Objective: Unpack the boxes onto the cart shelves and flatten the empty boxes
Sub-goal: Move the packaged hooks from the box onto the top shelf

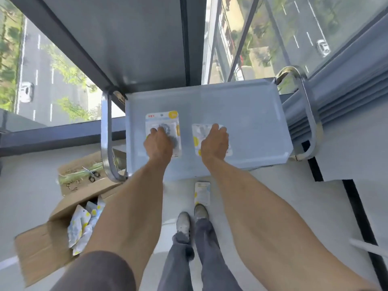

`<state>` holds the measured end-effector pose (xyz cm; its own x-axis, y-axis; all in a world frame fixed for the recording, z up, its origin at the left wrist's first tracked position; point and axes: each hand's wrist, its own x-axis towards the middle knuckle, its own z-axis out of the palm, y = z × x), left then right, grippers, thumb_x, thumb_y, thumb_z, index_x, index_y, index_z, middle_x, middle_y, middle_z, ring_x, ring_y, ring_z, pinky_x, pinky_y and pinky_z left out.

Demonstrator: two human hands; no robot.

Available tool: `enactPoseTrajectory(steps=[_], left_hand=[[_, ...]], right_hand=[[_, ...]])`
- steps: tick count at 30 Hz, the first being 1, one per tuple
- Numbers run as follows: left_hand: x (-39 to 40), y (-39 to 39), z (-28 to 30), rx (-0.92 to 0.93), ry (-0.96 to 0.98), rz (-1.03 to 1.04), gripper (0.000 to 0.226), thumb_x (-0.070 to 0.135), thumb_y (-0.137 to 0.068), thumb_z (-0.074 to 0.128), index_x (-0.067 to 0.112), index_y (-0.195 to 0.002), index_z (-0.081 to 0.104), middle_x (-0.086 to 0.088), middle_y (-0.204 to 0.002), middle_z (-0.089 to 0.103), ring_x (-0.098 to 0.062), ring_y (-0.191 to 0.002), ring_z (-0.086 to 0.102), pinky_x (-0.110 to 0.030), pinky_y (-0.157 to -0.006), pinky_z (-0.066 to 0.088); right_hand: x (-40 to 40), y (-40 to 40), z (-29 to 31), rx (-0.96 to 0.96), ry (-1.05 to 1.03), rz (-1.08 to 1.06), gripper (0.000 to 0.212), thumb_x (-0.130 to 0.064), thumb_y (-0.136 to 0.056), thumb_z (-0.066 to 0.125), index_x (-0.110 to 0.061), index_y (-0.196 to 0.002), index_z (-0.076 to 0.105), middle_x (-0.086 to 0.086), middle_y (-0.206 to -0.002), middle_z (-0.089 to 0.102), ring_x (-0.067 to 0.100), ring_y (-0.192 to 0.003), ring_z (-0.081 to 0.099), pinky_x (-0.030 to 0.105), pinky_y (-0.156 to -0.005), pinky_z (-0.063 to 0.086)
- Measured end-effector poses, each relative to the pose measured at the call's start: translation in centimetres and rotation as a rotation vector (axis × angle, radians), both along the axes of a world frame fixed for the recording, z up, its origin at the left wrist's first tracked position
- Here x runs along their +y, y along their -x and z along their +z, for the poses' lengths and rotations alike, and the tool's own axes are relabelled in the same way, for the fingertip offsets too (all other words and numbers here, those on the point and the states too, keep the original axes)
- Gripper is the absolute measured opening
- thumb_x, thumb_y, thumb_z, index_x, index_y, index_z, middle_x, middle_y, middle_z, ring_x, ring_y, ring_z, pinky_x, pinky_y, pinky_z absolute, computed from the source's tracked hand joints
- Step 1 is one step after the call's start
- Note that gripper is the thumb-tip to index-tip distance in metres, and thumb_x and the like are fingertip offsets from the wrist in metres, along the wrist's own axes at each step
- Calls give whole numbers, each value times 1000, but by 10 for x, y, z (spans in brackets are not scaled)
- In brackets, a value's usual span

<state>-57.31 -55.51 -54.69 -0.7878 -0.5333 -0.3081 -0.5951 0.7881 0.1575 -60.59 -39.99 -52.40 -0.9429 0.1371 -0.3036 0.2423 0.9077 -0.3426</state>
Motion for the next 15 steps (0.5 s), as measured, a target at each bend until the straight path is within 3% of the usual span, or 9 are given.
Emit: enactPoseTrajectory(steps=[11,15], left_hand=[[-54,69,-51,-3,39,22,35,23,-90,59,10,-123,56,-12,-111,60,-34,-100,62,-41,-77,48],[-69,91,-75,68,56,31,29,12,-92,52,6,-121,56,-16,-115,57,-35,-106,54,-44,-84,46]], right_hand=[[-52,91,-58,-17,26,75,38,1,-89,52,-8,-126,50,14,-131,44,29,-122,43,33,-86,45],[-60,121,-73,-4,24,76,43,2,-84,60,-6,-125,50,15,-129,45,30,-120,44,35,-88,44]])
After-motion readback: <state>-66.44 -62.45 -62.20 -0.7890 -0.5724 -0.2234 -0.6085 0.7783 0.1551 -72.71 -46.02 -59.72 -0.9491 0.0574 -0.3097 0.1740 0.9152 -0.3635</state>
